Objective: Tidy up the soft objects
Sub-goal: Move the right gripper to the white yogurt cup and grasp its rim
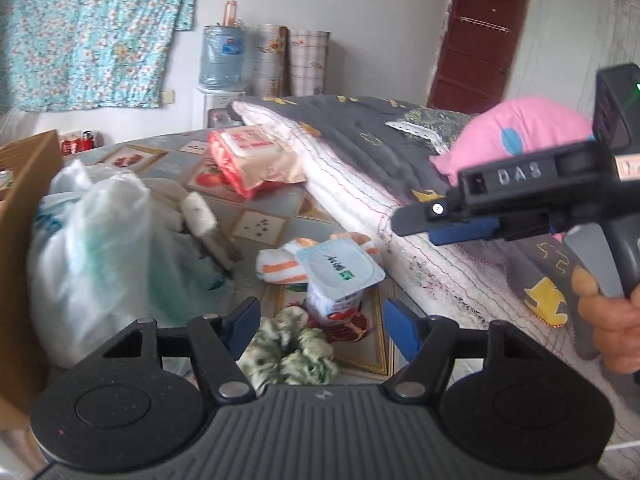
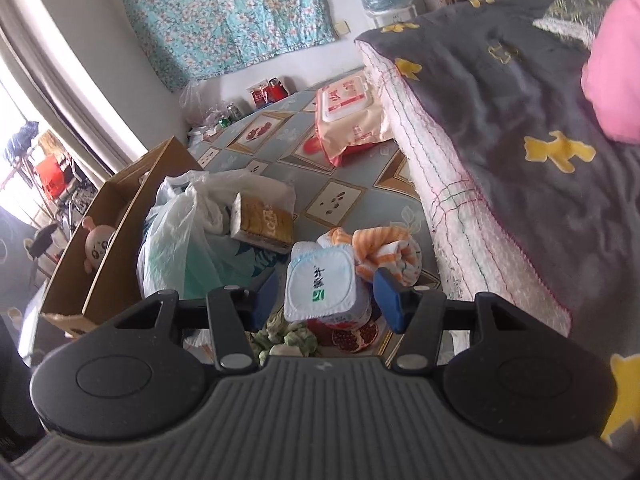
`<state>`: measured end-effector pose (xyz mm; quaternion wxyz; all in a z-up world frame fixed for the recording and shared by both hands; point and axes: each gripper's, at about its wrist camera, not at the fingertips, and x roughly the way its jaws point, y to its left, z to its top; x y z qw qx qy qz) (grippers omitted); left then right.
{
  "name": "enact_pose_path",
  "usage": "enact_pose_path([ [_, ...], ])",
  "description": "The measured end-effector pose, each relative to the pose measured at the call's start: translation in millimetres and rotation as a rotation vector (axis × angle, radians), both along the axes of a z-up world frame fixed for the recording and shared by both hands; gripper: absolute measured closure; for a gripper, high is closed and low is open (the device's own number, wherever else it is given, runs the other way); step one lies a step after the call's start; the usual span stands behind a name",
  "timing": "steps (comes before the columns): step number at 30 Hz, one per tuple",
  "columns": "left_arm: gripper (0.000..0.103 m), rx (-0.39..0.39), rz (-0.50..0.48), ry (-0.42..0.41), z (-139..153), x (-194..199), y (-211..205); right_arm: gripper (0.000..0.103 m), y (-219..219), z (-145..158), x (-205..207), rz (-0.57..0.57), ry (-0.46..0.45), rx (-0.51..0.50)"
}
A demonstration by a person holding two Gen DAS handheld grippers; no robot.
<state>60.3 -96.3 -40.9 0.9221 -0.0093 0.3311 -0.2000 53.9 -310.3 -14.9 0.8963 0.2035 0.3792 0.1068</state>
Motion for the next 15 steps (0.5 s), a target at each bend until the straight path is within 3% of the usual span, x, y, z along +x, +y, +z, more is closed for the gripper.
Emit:
enact_pose_path([
  [7,0.039,0.03,-0.052,-0.012,-21,32,-25,0.055,-3,-30,31,0.002,0.075,0.111],
  [15,0.041,0.058,-0.077,-0.003,-38,58,-41,0.075,-5,-55,55,-0.004,0.129,0.194],
])
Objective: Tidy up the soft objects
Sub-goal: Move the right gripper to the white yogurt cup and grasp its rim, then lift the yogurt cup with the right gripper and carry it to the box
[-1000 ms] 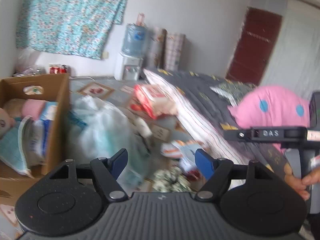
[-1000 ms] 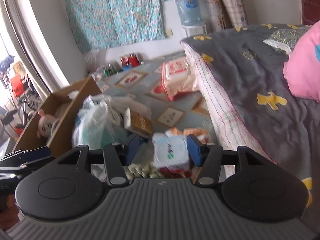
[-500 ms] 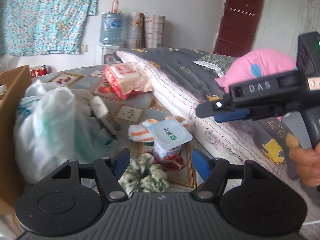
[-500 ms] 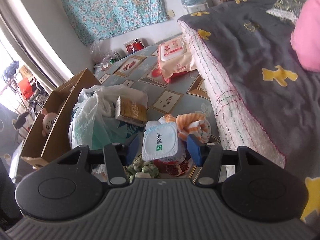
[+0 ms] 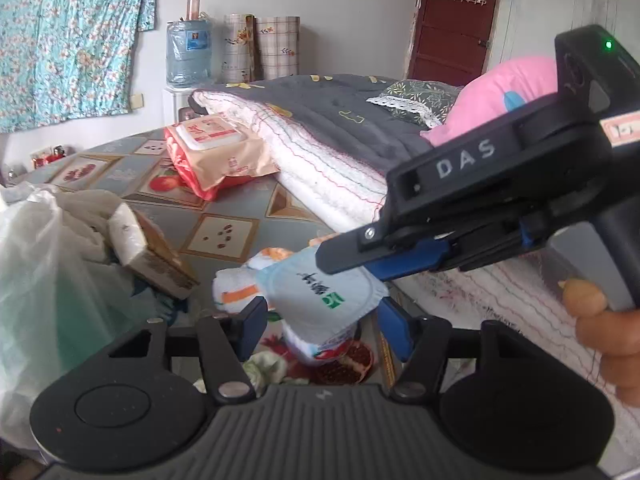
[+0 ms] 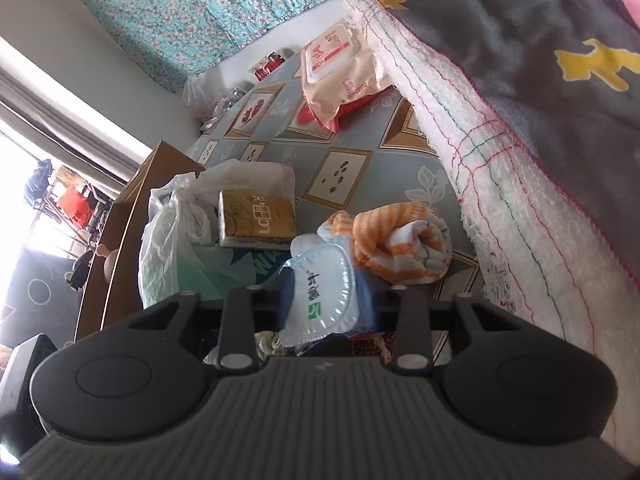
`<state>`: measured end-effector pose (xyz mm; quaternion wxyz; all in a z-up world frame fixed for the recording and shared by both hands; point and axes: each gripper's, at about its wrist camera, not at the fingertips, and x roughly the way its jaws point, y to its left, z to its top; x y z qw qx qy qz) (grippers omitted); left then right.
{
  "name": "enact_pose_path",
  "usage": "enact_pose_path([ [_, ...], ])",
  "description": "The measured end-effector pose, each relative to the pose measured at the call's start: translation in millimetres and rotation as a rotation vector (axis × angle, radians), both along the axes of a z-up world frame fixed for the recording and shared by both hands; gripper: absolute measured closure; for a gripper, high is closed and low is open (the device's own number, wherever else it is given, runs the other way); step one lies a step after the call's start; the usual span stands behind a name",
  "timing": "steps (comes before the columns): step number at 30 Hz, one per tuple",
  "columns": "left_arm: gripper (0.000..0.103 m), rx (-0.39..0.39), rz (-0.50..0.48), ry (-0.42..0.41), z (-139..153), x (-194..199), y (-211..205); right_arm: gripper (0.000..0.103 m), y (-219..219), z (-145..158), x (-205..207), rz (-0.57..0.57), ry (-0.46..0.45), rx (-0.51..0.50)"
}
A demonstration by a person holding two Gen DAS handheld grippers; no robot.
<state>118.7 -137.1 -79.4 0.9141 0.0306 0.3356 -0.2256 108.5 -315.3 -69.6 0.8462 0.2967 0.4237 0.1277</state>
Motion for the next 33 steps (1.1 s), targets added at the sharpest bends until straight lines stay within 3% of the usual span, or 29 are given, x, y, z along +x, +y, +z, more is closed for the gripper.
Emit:
enact_pose_path([
  [9,0.041,0.009,0.02,-0.046,-2,-4,-4,0.079,-6,-8,2,-0.017,-0.002,0.038],
  [17,0.045,-0.016,0.02,-0.086,9,-12,-3,0.079,-7,3,-8,-0.027,-0.022,0.028],
  [25,0.045,-0.034,0.029,-0.177,41,-33,4,0.079,3,41,-27,-0.016,-0.099,0.018],
  [33,0.048,-0.059,0.097,-0.278,81,-55,29,0.078,34,86,-38,0.049,-0.205,0.006],
])
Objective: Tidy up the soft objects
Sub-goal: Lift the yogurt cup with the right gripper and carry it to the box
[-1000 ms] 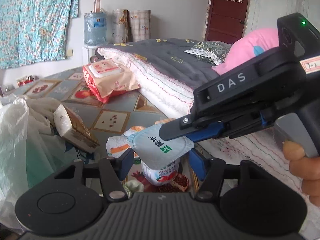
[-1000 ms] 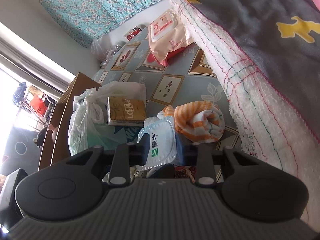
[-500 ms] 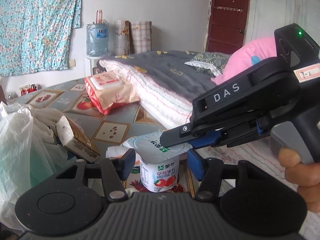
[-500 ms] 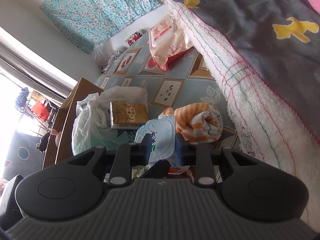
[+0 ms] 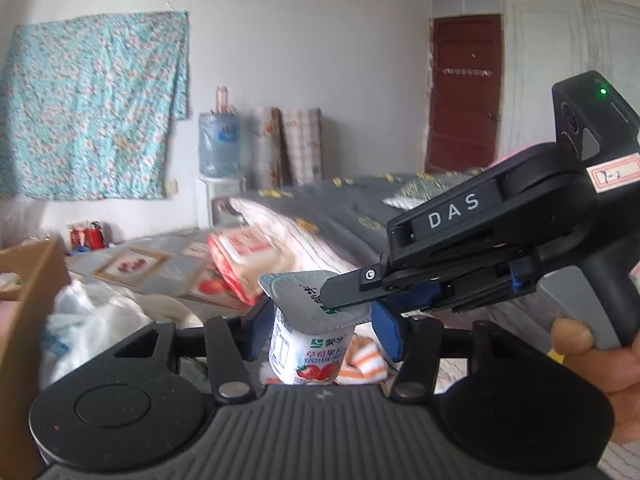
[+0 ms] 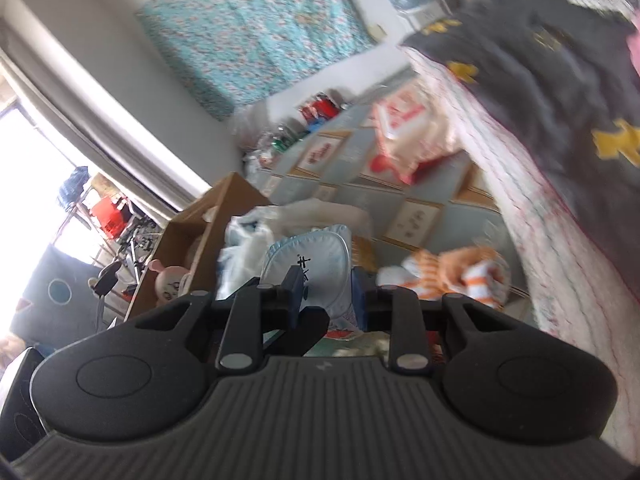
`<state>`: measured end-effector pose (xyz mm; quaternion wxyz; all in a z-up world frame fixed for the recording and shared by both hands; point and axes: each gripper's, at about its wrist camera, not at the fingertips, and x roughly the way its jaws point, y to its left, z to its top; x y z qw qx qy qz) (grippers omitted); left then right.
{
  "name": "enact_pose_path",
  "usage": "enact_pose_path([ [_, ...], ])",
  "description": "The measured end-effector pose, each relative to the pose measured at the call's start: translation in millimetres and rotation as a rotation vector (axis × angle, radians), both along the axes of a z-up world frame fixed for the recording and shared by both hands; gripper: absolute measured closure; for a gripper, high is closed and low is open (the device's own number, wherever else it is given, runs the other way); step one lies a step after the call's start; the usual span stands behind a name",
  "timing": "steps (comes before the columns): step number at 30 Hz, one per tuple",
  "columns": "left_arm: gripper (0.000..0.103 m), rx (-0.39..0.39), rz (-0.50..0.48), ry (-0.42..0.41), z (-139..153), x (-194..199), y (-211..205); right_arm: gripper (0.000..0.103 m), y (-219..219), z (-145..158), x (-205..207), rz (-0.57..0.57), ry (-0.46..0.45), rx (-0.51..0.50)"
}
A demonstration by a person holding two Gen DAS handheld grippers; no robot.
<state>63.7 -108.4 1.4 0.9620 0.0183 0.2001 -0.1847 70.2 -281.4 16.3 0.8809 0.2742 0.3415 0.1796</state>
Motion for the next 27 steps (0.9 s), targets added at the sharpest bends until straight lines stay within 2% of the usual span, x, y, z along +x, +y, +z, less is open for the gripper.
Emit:
enact_pose_path([
  [9,0.048,-0.02,0.125,-0.092,37,-26,51,0.078,63,48,5,0.143,-0.102,-0.003],
  [17,0.048,0.016,0.297,-0.133,65,-43,100,0.077,144,77,24,0.342,-0.114,0.039],
  [23,0.048,0.055,0.482,-0.095,85,-51,158,0.075,242,91,53,0.551,-0.07,0.062],
  [27,0.048,0.065,0.57,-0.014,92,-43,211,0.074,316,91,75,0.658,-0.011,0.043],
])
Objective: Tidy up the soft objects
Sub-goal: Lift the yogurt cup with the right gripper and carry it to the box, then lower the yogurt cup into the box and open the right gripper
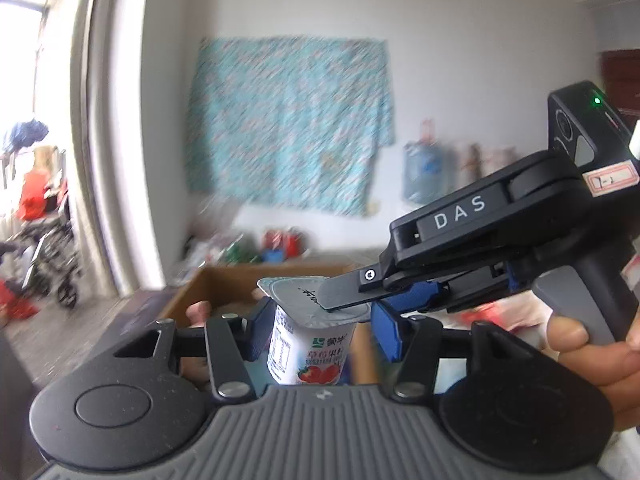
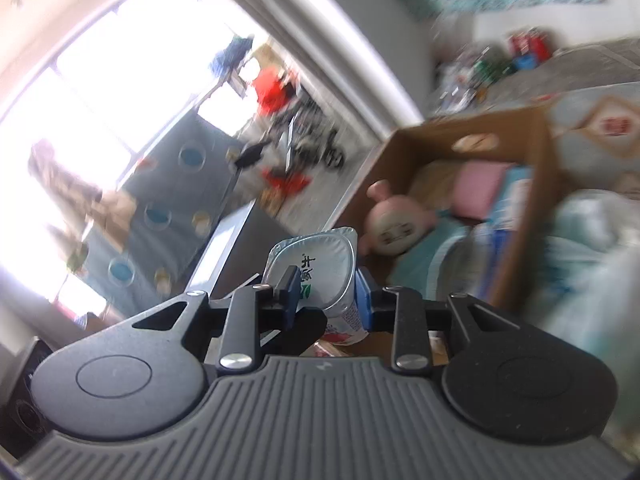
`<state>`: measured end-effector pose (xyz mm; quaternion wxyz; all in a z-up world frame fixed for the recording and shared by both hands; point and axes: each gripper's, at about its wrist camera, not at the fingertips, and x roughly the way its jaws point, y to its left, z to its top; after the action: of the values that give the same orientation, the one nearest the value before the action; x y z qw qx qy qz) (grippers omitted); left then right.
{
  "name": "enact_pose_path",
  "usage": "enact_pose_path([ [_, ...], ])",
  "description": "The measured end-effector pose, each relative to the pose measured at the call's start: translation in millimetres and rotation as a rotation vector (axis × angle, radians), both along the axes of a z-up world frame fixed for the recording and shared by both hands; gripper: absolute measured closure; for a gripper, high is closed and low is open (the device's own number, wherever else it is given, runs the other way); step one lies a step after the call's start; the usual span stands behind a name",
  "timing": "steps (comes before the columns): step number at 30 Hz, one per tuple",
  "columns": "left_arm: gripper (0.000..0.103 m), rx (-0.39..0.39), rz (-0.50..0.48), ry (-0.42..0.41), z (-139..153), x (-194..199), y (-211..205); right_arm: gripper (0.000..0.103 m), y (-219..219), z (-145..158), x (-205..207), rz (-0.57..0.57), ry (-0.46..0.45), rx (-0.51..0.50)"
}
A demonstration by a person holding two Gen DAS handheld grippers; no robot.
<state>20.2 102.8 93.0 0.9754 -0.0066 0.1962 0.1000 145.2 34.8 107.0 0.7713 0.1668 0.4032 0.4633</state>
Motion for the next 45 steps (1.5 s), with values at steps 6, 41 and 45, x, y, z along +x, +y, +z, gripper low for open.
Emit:
enact_pose_path([
  [6,0.048,-0.068,0.079,0.164,-22,33,89,0.073,96,-34,38,0.088,0.116,-0.106],
  [41,0.038,-0.202,0.227,0.265,-51,-14,181,0.074,180,-165,112,0.079,0.392,-0.285],
  [45,0.038,-0.214,0.257,0.243,-47,-25,183,0.075,190,-170,104,0.098,0.41,-0.271],
])
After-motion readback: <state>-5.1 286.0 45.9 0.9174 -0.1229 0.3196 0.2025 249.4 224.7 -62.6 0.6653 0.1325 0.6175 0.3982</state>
